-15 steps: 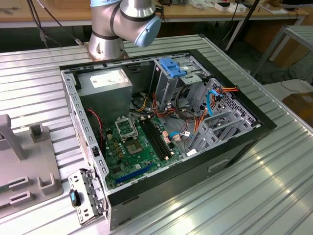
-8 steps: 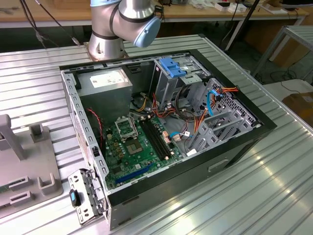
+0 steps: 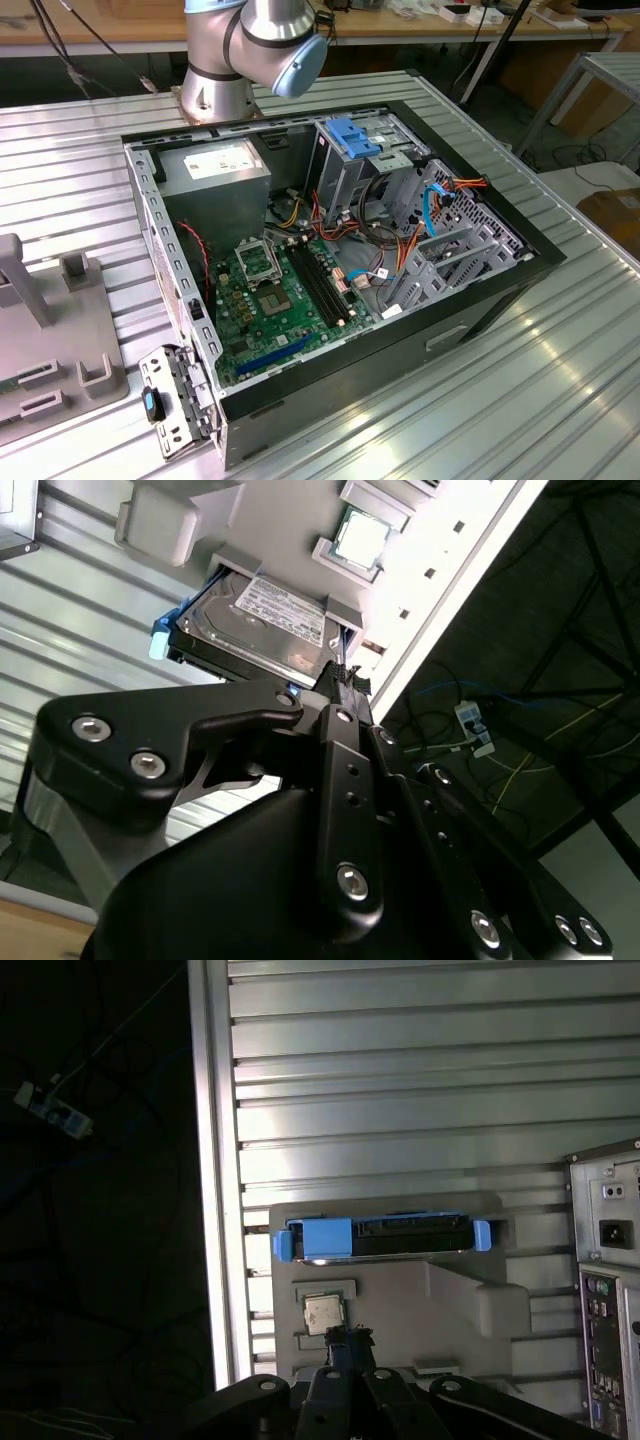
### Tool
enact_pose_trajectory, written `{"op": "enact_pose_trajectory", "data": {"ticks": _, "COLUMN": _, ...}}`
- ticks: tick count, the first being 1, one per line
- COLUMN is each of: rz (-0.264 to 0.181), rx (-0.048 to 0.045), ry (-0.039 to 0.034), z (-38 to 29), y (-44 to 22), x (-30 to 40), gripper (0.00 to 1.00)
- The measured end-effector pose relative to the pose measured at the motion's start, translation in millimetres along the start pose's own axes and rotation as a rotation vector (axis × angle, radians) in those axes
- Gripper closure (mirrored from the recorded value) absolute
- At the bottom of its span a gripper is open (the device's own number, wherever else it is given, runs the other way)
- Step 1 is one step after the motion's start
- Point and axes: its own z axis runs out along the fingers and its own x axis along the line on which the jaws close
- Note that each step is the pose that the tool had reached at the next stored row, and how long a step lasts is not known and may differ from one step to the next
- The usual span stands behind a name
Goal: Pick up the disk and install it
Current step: 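Reach for the disk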
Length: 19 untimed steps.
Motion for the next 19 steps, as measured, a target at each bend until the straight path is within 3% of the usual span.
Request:
{"op": "enact_pose_trajectory", "data": {"ticks": 4, "rz": 0.000, "rx": 0.0001, "ry": 0.0000, "z": 0.2, "y": 2.7, "x": 0.3, "gripper": 0.89}}
{"op": "enact_pose_trajectory", "data": {"ticks": 15, "rz": 0.000, "rx": 0.0000, "ry": -0.0001, "z": 1.7, "y": 27.3, "x": 2.1, "gripper": 0.89}}
{"op": "enact_pose_trajectory", "data": {"ticks": 19, "rz": 0.000, "rx": 0.0001, "ry": 0.0000, "z": 1.7, "y": 27.7, "x": 2.1, "gripper": 0.89}}
